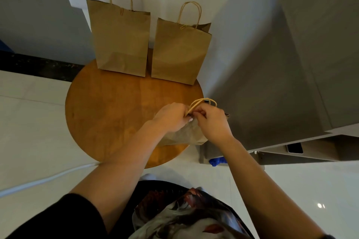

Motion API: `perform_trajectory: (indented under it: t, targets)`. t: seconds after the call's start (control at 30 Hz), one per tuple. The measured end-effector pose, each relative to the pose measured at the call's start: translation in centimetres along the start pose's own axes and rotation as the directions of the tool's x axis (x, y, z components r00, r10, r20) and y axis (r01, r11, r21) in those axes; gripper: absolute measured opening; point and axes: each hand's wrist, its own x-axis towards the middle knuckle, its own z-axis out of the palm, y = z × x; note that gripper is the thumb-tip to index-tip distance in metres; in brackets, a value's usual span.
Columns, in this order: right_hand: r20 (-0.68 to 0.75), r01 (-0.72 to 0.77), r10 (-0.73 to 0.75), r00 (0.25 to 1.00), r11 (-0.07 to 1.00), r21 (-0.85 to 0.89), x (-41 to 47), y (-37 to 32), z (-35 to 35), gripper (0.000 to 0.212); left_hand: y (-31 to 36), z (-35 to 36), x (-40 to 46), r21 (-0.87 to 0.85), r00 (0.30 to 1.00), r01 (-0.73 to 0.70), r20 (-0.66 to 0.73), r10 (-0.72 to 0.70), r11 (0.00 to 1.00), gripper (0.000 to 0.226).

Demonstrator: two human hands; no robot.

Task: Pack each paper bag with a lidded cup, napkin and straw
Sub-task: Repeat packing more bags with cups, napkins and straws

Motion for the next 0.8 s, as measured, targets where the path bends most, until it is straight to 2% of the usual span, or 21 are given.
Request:
perform_trajectory:
  t: [0.2, 0.37, 0.53, 0.8]
  targets:
    - [0.046, -0.007, 0.012, 0.999, 0.995, -0.103, 0.8, -0.3, -0.4, 0.021, -0.3, -0.2, 0.1, -0.035, 1.0, -0.001, 0.014, 0.001, 0.999, 0.036]
    - [0.022, -0.006, 0.009, 1.0, 0.992, -0.127, 0.9, 0.1, -0.4, 0.018, -0.2, -0.3, 0.0, -0.059, 1.0, 0.001, 0.013, -0.001, 0.998, 0.041]
    - [0.036, 0.026, -0.019, 0.999, 0.975, -0.22, 0.9, 0.9, -0.3, 0.018, -0.4, -0.2, 0.3, -0.075, 0.999, -0.04, 0.004, 0.041, 0.996, 0.025]
    - [-0.022, 0.056, -0.063, 0.998, 0.97, -0.235, 0.2, 1.1, -0.1, 0.021, -0.6, -0.2, 0.7, -0.059, 0.998, -0.069, -0.013, 0.068, 0.996, 0.024]
